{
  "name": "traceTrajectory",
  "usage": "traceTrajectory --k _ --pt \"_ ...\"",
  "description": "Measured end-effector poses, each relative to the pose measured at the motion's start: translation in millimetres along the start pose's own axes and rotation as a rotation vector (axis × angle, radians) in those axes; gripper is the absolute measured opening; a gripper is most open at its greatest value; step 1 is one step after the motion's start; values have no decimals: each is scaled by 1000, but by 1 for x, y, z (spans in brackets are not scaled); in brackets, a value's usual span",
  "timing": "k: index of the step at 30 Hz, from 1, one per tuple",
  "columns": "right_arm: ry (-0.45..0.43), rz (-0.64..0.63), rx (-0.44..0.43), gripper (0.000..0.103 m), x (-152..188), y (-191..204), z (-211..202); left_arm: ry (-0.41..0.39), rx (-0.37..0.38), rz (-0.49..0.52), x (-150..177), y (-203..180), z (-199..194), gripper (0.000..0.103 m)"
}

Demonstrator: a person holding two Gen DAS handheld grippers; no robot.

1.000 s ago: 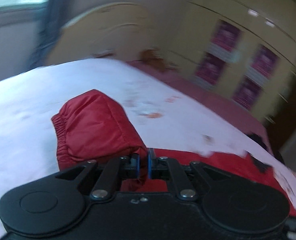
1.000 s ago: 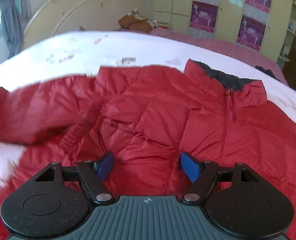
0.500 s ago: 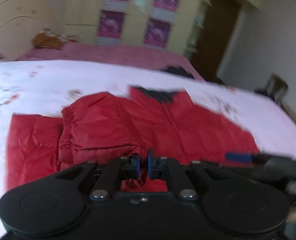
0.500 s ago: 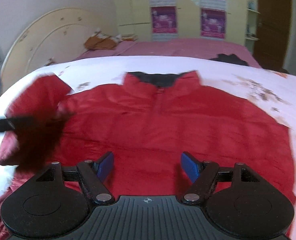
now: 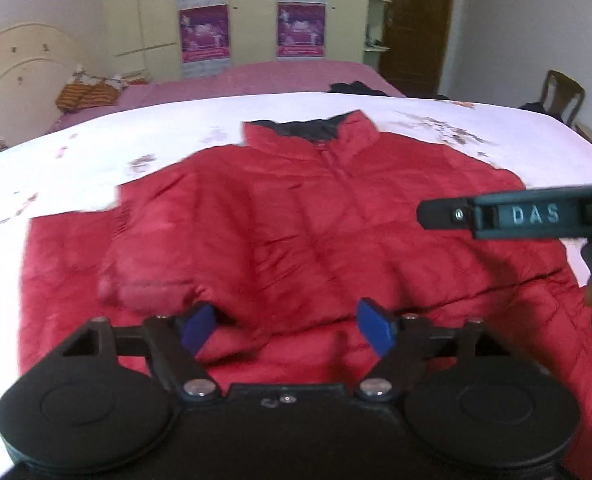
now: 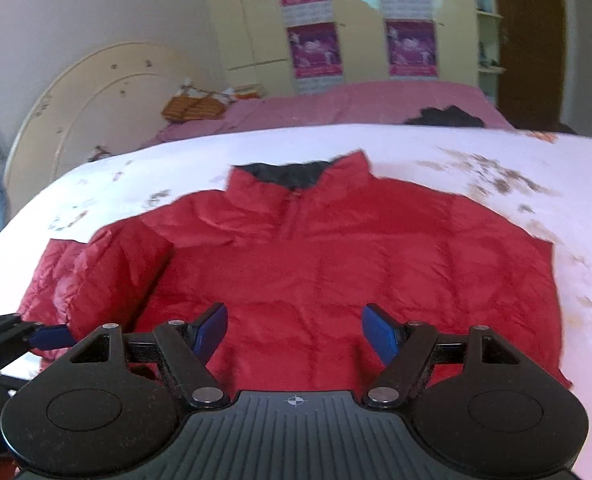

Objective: Fold large clothes

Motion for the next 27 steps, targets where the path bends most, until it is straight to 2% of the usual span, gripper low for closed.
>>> traceTrajectory --k 3,8,12,15,18,20,21,22,23,27 --pt "-4 -38 -60 73 0 25 -3 -25 -56 -50 11 23 -28 80" --pt "-9 -148 -158 73 8 78 -6 -51 -169 -166 31 71 -69 80" --pt "4 -227 -206 73 19 115 0 -48 -247 -231 49 100 -86 80" --pt "12 -287 -206 73 26 140 11 -34 -257 -266 56 109 -83 80" --pt "12 -359 -150 73 32 156 27 -26 -250 -260 56 108 -71 78" --pt "18 -353 -139 73 32 159 35 -26 -247 -248 53 106 -63 75" --pt "15 -331 -139 60 29 157 36 -23 -250 -240 52 105 -59 74" --pt "21 -312 -149 20 26 154 36 -22 -249 -234 51 106 -54 71" --pt "25 -284 -149 13 20 149 36 -22 -251 -230 52 107 -50 70" --pt "-21 -125 -127 10 -11 107 24 -28 -264 -208 46 106 -41 70"
Point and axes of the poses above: each gripper's, at about its wrist camera, not at the fingertips, and z roughly the way its jaws point, y to its left, x to its underside, the point moved 5 cm from there along z, roughly the way its jaws point, and after that the axes turned 15 degrees about x, right-handed, at the moved point
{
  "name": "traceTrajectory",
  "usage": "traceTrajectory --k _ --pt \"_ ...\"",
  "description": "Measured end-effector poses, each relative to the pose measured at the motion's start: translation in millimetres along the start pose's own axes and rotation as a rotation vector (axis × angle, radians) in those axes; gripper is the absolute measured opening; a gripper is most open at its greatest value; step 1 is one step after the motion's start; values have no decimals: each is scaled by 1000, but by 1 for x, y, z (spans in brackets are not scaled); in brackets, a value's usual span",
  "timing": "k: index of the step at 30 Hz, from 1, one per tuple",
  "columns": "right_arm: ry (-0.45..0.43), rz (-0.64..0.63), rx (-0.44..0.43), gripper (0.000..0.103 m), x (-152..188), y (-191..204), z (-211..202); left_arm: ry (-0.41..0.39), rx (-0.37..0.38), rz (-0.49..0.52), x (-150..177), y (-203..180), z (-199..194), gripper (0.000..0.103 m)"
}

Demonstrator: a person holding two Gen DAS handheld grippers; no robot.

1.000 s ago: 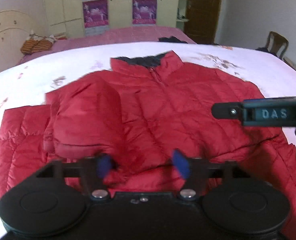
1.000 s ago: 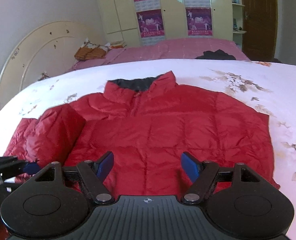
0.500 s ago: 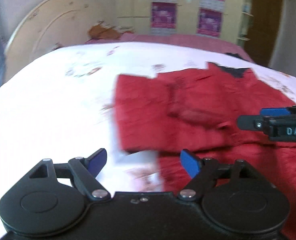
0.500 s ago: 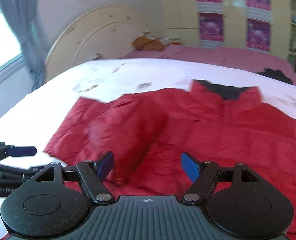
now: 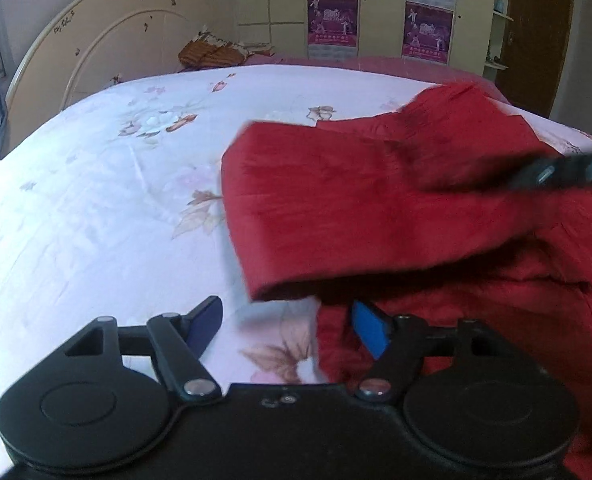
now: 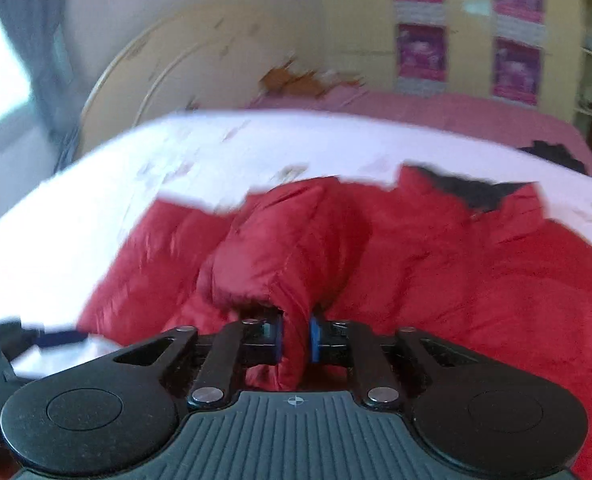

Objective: Fold large clothes

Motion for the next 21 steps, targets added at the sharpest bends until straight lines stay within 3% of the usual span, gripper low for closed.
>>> traceTrajectory --k 4,8,9,11,13,17,18,19,20,21 --pt "8 144 46 10 -11 -56 -12 -10 -9 27 -6 -5 9 69" --pt "68 241 88 10 5 -104 -17 -24 -6 57 -13 -12 17 62" --pt "90 265 93 10 12 -114 -18 -23 -3 67 -13 -13 20 59" --pt "133 321 99 10 26 -131 -18 -13 8 90 -13 -17 25 39" --pt "159 365 118 10 38 -146 -19 -13 17 103 -12 -19 28 26" --pt "148 368 194 14 47 -163 -28 -16 17 121 -11 -21 28 15" --pt "138 360 218 36 47 -166 -31 -14 18 123 -10 -22 28 15" --pt "116 345 263 70 45 -169 -34 -14 18 124 -10 -22 28 15" --pt "90 334 300 82 46 -173 -39 -14 19 123 -10 -22 27 15" --pt "66 322 319 86 44 -175 -43 -13 19 123 -11 -22 27 15"
Point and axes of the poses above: each gripper's, at about its wrist camera, not at the fingertips, and z roughly the way its jaws point, y to its left, x to its underside, the point moved 5 cm from there along z, roughly the way its jaws point, and after that the axes turned 15 degrees about x, right-handed, at the moved point
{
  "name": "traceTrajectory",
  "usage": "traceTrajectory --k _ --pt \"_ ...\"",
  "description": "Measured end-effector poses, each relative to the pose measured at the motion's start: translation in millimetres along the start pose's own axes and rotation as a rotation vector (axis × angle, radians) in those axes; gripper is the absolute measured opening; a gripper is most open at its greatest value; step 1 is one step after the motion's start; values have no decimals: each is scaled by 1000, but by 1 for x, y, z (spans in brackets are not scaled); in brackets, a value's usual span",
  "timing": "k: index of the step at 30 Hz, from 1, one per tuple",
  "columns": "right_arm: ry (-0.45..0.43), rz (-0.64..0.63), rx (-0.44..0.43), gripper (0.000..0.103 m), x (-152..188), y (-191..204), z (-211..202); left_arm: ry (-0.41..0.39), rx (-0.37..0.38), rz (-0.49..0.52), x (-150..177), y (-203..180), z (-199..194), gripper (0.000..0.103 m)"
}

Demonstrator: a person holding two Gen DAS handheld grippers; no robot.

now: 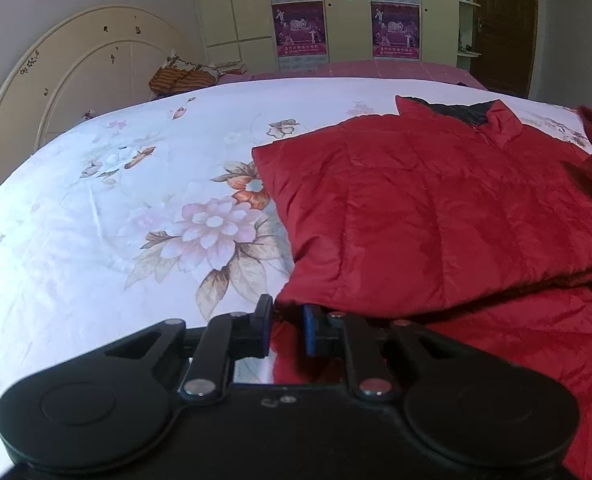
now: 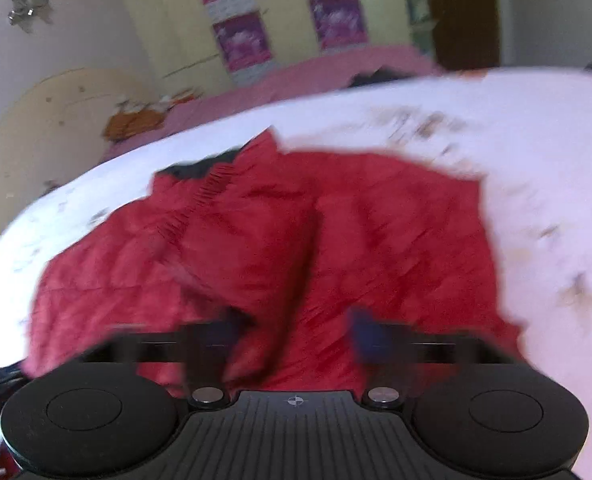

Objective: Fold large clothes

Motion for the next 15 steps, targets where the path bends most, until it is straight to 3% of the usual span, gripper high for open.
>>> traceTrajectory --k 8,9,10,11,13,15 --pt "6 27 -54 86 -8 -5 2 2 1 -10 -2 1 -1 15" --pt "8 24 -51 80 -8 -4 4 2 0 -11 -2 1 0 15" --pt "14 18 -47 63 -7 -3 6 2 -3 -11 -2 1 0 15" --pt "27 19 -40 53 -7 -4 10 -1 -7 -14 -3 1 -1 15" --pt "53 39 -32 22 -6 -10 17 -5 -12 -22 -3 2 -1 15" --pt "58 47 -22 8 -6 -18 20 -5 -18 -26 -3 4 0 11"
Point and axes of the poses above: each gripper's, at about its wrist camera, not at the fingertips, and z roughly the way its jaws point, y to its left, x to its underside, the point moved 5 cm from there along z, roughly the way its jaws point, and after that the axes turned 15 degrees about x, right-handed, at the moved point
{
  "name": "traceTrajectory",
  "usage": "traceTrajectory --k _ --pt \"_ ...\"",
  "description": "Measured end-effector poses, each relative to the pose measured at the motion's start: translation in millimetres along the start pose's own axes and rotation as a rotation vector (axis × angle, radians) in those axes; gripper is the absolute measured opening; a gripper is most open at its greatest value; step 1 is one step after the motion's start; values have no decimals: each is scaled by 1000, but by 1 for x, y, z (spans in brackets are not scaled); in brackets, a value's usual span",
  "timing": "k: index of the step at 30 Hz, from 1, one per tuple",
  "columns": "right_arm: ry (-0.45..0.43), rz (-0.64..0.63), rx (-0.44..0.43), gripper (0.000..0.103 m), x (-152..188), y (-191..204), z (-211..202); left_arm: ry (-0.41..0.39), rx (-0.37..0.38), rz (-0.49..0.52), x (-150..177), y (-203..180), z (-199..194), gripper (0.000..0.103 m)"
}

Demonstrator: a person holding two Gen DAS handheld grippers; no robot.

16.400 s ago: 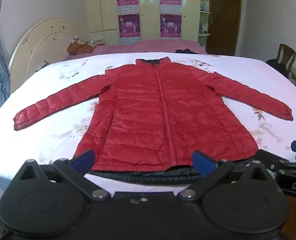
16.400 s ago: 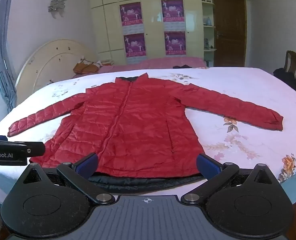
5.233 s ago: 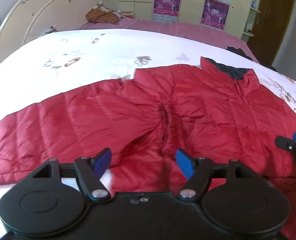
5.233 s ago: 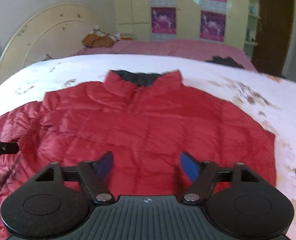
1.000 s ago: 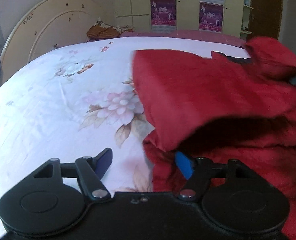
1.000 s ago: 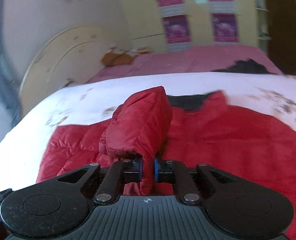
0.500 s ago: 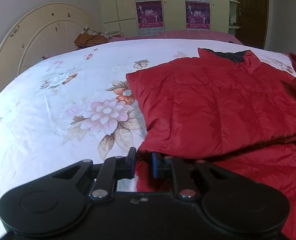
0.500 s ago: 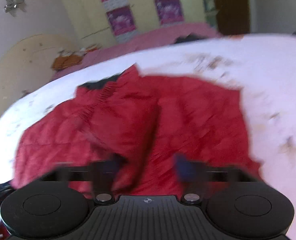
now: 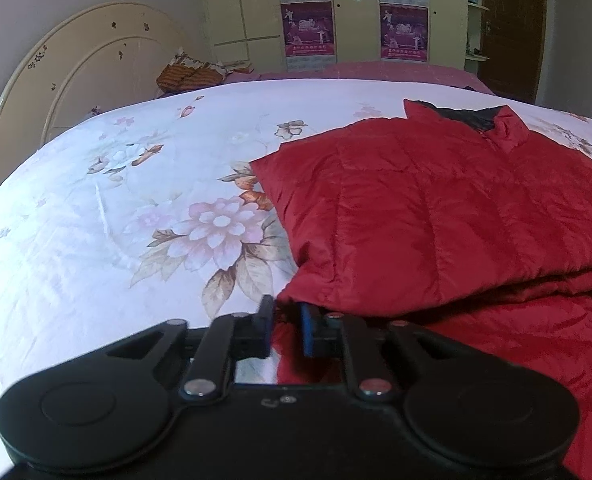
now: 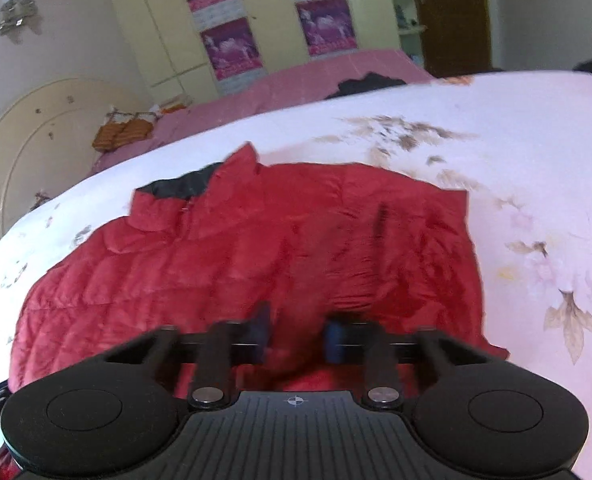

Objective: Fold large clothes
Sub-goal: 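Open the left gripper to release the folded side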

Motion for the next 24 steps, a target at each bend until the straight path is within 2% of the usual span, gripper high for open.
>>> traceTrajectory --k 2,6,11,12,13,14,15,16,19,24 --pt "-25 1 30 7 -1 -9 -1 6 3 -3 1 0 1 11" --pt "34 -27 66 7 8 -19 11 23 40 -2 -1 -2 -3 11" --pt "37 -33 48 8 6 -26 6 44 100 -77 -5 14 -21 31" --pt "33 -36 44 16 5 -27 3 46 103 -89 -7 18 -25 33" --pt "20 -44 55 43 3 -28 -1 42 103 -100 -8 21 -29 43" --pt "0 -49 62 61 1 -29 -3 32 97 -113 -10 24 -34 63" --pt "-29 -54 70 81 -1 -30 -8 13 93 -125 -14 26 -38 72" --pt "-49 -64 68 81 -3 -31 -12 -6 93 -133 -17 28 -42 78" --pt "-76 -59 71 81 -11 -36 -16 -27 111 -149 -28 28 -45 78" --pt "-71 -23 70 81 -29 -41 -1 -20 149 -223 -46 34 -16 76"
Point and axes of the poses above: each gripper's, at about its wrist camera, not at the fingertips, and z roughly the way its jaws point, y to its left, x to its underside, the point moved 5 cm from there along z, roughly the way its jaws point, and after that the axes turned 15 degrees about x, right-handed, at the moved point
